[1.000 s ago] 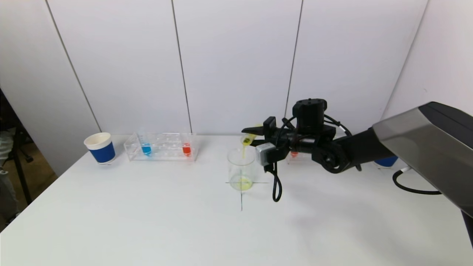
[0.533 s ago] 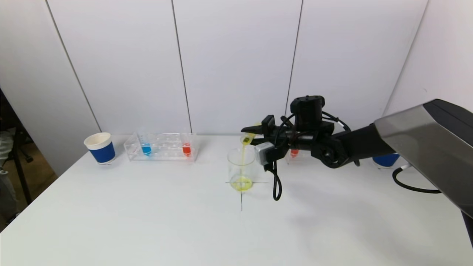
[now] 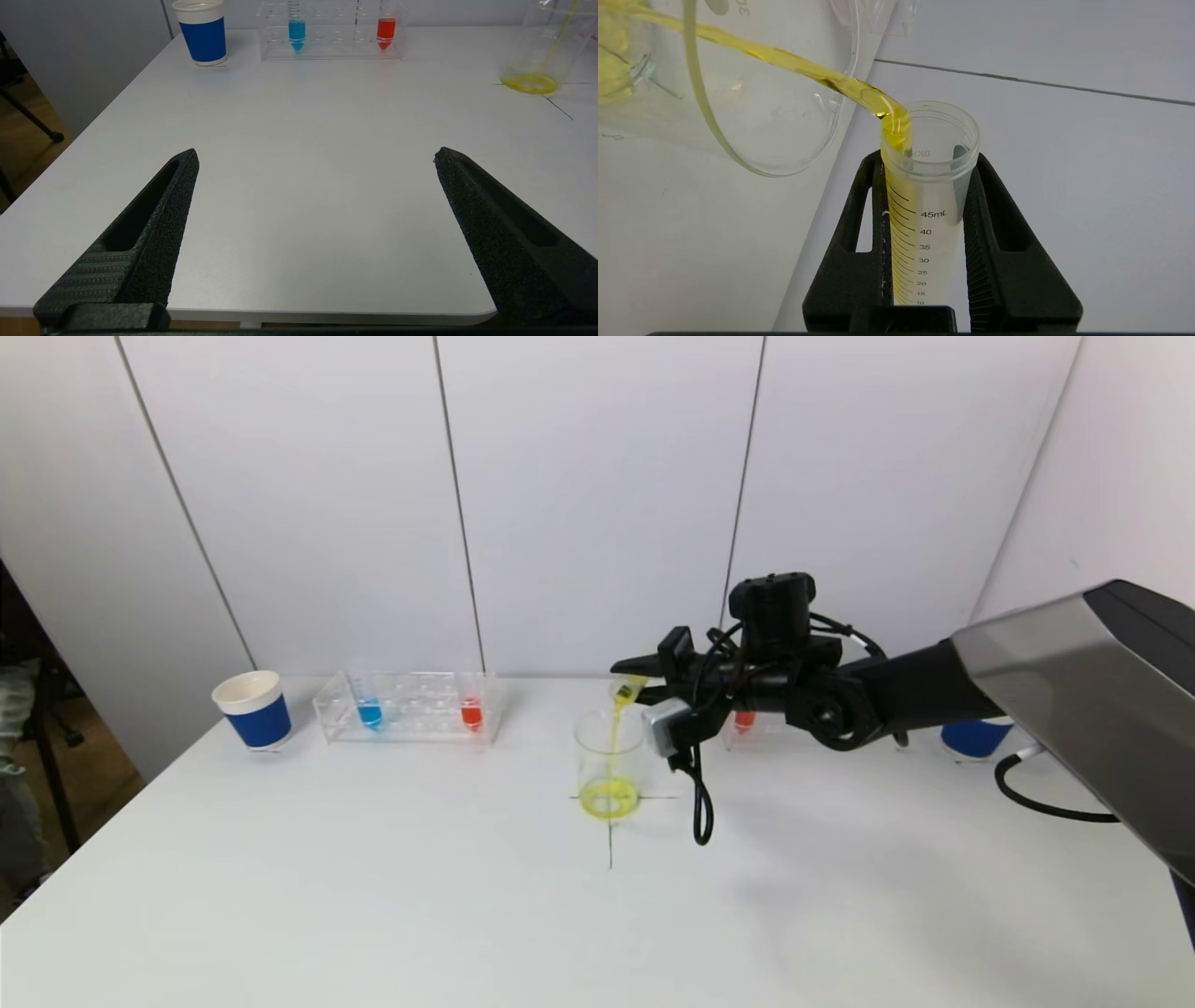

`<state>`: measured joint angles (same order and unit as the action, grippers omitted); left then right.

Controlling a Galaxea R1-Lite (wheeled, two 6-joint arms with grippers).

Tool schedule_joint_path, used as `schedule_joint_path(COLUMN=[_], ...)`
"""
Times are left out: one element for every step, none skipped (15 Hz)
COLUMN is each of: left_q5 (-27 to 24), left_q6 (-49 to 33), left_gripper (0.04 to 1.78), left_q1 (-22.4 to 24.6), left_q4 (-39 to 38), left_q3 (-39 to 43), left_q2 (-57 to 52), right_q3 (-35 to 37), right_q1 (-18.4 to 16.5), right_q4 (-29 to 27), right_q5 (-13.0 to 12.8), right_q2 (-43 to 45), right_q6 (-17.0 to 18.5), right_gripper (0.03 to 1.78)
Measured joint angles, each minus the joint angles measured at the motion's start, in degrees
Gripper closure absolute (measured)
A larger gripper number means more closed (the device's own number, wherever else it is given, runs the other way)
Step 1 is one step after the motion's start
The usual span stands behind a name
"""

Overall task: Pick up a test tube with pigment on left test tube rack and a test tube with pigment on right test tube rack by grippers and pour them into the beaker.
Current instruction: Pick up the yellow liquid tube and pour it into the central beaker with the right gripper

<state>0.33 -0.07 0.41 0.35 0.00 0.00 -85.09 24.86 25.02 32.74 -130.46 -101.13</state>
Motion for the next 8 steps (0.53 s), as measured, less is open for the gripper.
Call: schedule_joint_path(left_q5=[-0.04, -0.02, -0.04, -0.04, -0.02, -0.04, -0.04, -0.04], left_q6=[-0.02, 0.02, 0.0, 0.0, 0.0, -0.02, 0.0, -0.02], left_gripper=[0.06, 0.06, 0.06, 0.06, 0.06, 0.06, 0.06, 0.06], left_q1=[0.0, 0.0, 0.0, 0.0, 0.0, 0.0, 0.0, 0.0], left_q4=[-0.02, -0.02, 0.0, 0.0, 0.0, -0.02, 0.0, -0.02], left_q3=[0.0, 0.0, 0.0, 0.0, 0.0, 0.0, 0.0, 0.0], left_q2=[0.0, 0.0, 0.0, 0.0, 0.0, 0.0, 0.0, 0.0], right_q3=[-0.27, -0.4, -0.49, -0.63, -0.88, -1.05, -1.18, -1.27], right_q1=[0.0, 0.0, 0.0, 0.0, 0.0, 0.0, 0.06, 0.17], right_q4=[-0.71, -1.27, -1.67, -2.45, -3.38, -4.23, -4.46, -4.6], right_q5=[-0.2, -0.28, -0.37, -0.37, -0.63, -1.19, -1.41, -1.49], right_q2=[0.11, 0.22, 0.3, 0.43, 0.54, 0.65, 0.74, 0.8], right_q6=[-0.96, -1.56, -2.04, -2.95, -3.91, -4.66, -5.18, -5.68], right_gripper=[1.32, 1.32, 1.32, 1.32, 1.32, 1.32, 1.32, 1.32])
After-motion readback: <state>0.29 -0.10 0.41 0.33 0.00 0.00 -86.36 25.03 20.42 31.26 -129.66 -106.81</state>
